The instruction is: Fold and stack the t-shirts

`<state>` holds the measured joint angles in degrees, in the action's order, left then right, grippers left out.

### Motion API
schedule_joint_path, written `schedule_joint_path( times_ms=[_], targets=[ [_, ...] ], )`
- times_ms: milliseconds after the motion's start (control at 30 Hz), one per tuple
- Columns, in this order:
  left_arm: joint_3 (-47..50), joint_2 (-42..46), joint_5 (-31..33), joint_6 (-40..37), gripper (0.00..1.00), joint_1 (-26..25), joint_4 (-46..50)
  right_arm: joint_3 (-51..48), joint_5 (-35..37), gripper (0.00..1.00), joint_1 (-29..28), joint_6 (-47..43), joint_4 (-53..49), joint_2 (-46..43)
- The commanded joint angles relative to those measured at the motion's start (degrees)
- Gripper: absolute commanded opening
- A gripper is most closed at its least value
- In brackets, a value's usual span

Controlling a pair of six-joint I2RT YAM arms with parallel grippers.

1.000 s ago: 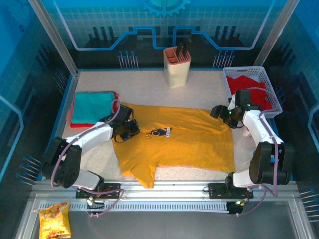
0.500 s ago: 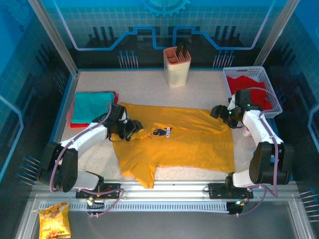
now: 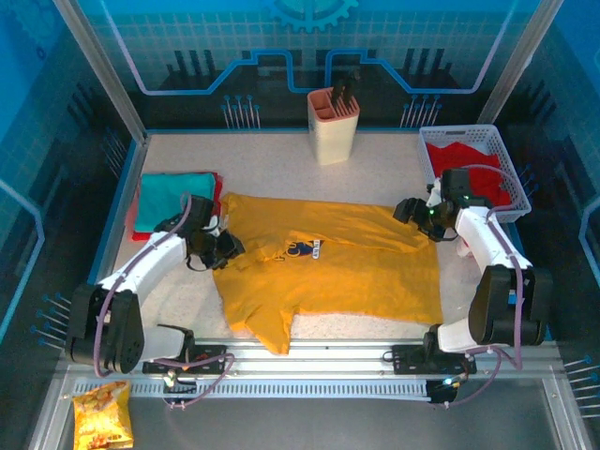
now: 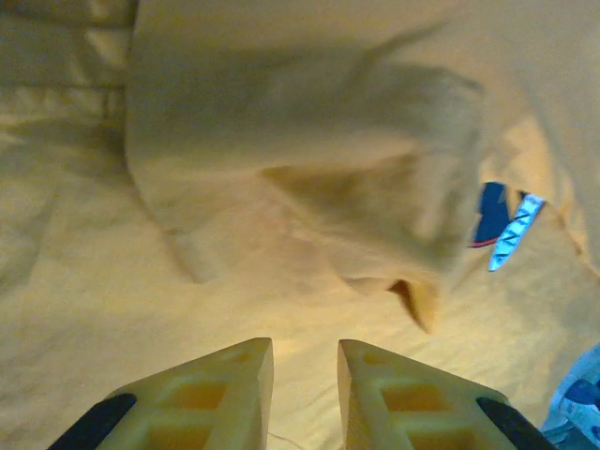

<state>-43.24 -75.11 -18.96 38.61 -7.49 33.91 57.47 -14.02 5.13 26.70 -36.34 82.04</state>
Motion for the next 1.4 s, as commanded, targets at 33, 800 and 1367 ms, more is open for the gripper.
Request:
schedule_joint_path(
  times_ms=[33, 800, 1367],
  targets=[
    [4.1, -4.11, -1.25, 0.79, 0.31, 0.28, -4.58, 0.34, -1.32, 0.79, -1.0, -0.26, -0.14, 1.19],
    [6.07, -8.69, 3.37, 3.59, 0.17, 0.28, -12.27, 0.31, -0.89, 0.78, -1.79, -0.24, 0.08, 1.54],
    [0.26, 1.39, 7.06, -2.9, 0.0, 0.34, 8.16, 0.88, -1.43, 0.78, -1.8, -0.06, 0.11, 1.81]
  ],
)
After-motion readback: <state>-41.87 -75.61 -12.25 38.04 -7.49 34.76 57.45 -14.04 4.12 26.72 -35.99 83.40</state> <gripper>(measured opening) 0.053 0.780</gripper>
